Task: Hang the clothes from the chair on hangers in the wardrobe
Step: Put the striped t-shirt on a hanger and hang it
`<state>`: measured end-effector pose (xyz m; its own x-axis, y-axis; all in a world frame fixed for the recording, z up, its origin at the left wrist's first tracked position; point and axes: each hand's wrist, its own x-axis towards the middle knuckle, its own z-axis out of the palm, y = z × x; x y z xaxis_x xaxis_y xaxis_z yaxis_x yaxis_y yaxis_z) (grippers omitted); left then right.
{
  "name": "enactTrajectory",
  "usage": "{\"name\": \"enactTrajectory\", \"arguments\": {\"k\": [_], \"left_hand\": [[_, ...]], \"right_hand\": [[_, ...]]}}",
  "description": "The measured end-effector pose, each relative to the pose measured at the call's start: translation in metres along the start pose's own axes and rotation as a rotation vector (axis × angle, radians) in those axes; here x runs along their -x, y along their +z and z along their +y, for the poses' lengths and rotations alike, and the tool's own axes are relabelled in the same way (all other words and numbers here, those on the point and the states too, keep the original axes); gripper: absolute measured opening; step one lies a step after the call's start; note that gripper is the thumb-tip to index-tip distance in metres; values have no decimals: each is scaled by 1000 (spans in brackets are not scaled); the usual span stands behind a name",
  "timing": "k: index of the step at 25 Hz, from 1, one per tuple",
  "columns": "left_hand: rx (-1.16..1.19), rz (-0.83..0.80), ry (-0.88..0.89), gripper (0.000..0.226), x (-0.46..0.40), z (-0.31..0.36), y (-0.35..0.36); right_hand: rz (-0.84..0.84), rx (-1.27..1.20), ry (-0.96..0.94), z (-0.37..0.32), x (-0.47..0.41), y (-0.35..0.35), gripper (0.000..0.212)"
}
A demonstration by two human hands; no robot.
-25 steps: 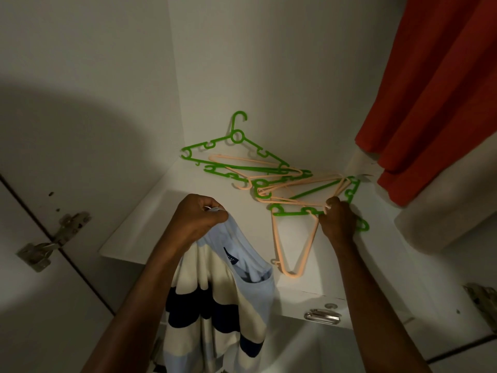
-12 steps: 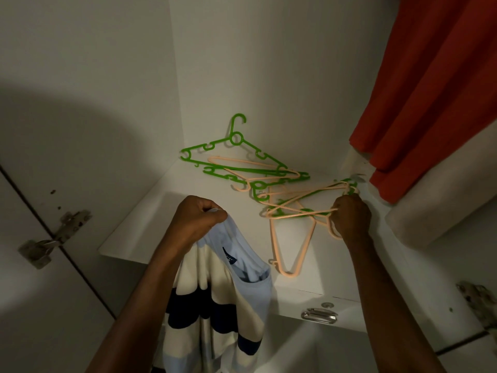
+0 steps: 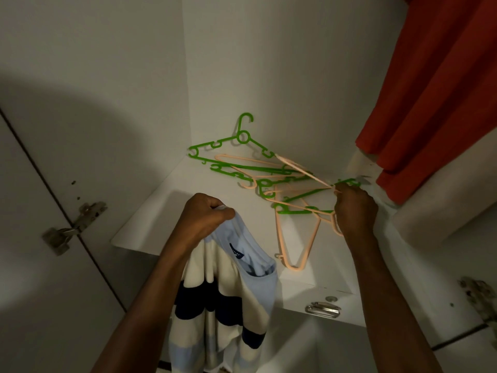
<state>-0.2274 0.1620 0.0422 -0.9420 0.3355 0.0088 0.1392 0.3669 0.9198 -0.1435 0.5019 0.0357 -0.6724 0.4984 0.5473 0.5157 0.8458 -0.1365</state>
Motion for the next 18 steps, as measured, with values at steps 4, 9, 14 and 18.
{"name": "enactTrajectory", "arguments": {"k": [4,9,14,18], "left_hand": [[43,-53,-22,25,7,-4,-4],[119,-145,30,6,25,-3,-17],[296,-101,86,5,43,20,-34],[392,-148,186,11,59,54,-50]], "right_hand": [[47,-150,12,-19,5,-40,17],[-25,-765,92,-44,25,-72,14],[-455,-1500,123,-70,73,-95,32],[-602,-1628,156,-114,130,-64,36]]}}
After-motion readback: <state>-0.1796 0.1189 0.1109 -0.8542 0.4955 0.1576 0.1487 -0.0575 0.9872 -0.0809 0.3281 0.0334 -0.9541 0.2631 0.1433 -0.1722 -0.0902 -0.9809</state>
